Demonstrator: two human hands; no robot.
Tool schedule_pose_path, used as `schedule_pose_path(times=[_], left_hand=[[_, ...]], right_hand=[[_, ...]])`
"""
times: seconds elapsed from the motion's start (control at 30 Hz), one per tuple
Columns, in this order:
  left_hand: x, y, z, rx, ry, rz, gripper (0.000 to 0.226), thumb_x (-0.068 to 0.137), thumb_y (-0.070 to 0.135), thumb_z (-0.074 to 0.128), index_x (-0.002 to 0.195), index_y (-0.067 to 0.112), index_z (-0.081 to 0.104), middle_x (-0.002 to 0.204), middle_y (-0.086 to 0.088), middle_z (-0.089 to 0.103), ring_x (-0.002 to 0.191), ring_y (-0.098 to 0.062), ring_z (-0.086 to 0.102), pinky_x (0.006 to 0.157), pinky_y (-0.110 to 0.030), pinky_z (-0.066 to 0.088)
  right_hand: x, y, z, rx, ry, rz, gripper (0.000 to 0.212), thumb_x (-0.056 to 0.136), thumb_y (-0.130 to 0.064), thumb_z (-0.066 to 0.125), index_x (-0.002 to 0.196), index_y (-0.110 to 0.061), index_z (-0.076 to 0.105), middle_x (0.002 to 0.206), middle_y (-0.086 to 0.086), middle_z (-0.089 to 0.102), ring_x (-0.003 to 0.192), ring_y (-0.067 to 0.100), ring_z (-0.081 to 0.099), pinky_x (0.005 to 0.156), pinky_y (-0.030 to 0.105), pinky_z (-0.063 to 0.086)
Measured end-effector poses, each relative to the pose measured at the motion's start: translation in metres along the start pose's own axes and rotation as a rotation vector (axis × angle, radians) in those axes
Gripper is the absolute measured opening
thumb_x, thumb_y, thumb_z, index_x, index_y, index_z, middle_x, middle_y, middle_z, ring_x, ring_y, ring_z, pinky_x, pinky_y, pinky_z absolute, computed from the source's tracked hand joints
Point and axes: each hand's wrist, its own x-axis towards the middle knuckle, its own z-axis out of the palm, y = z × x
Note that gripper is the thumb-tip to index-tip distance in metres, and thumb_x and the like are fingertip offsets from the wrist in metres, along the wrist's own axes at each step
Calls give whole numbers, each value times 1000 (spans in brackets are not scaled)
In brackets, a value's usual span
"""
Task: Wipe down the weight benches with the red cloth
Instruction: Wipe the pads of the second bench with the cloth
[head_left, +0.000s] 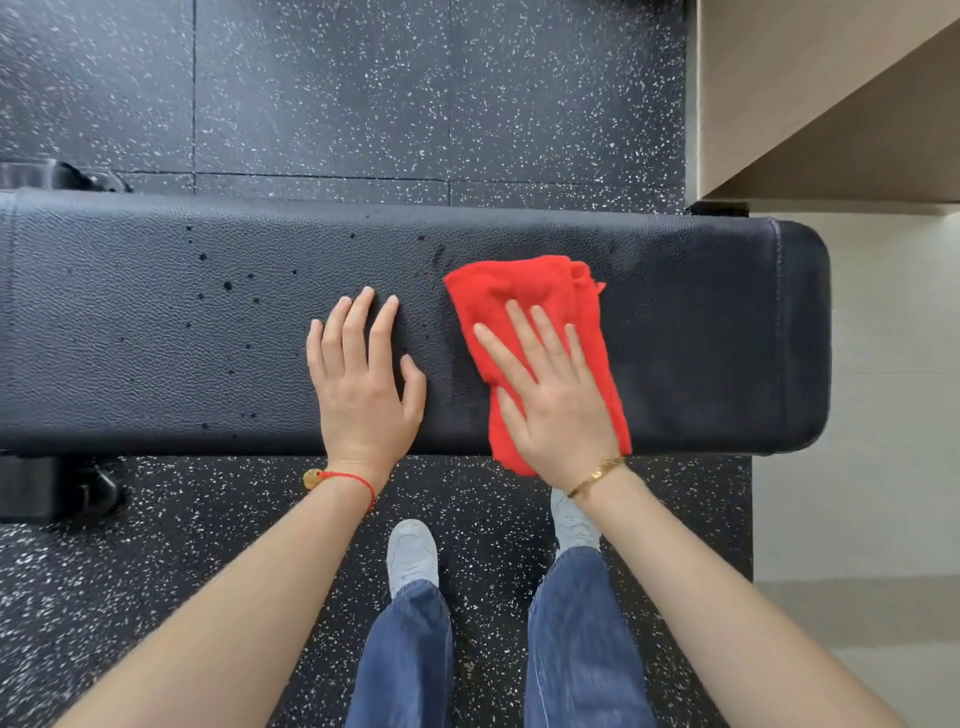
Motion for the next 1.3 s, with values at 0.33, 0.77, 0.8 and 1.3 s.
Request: schedule_pose_path(times=[0.33, 0.77, 0.8, 1.3], left_hand=[[-1, 1, 0, 8, 17, 8, 55, 90, 23, 49, 144, 14, 43, 151, -9, 40, 143, -30, 33, 121, -52, 18], [-1, 3, -1, 9, 6, 2, 54, 91, 25, 46, 144, 14, 42, 151, -9, 40, 143, -30, 32, 122, -52, 16], [0, 3, -1, 11, 5, 1, 54, 91, 25, 46, 144, 14, 42, 151, -9, 40, 143, -30, 32, 122, -52, 16], [-1, 1, -4, -7, -10, 16, 54, 89, 22, 50, 142, 12, 45, 151, -11, 40, 142, -33, 32, 120, -54, 18]], right_hand=[[61, -19, -2, 84, 135, 444, 62, 94, -34, 37, 153, -31, 20, 163, 5, 11, 151, 26, 8, 121, 50, 6], [16, 38, -13, 104, 133, 608, 62, 95, -30, 39, 154, -31, 18, 163, 5, 9, 151, 27, 6, 121, 49, 5], [30, 31, -13, 106, 152, 662, 62, 95, -30, 39, 154, -30, 18, 163, 6, 9, 151, 28, 6, 121, 50, 4], [-12, 5, -3, 125, 59, 359, 60, 97, -29, 38, 153, -33, 18, 164, 0, 6, 151, 24, 3, 122, 48, 5]])
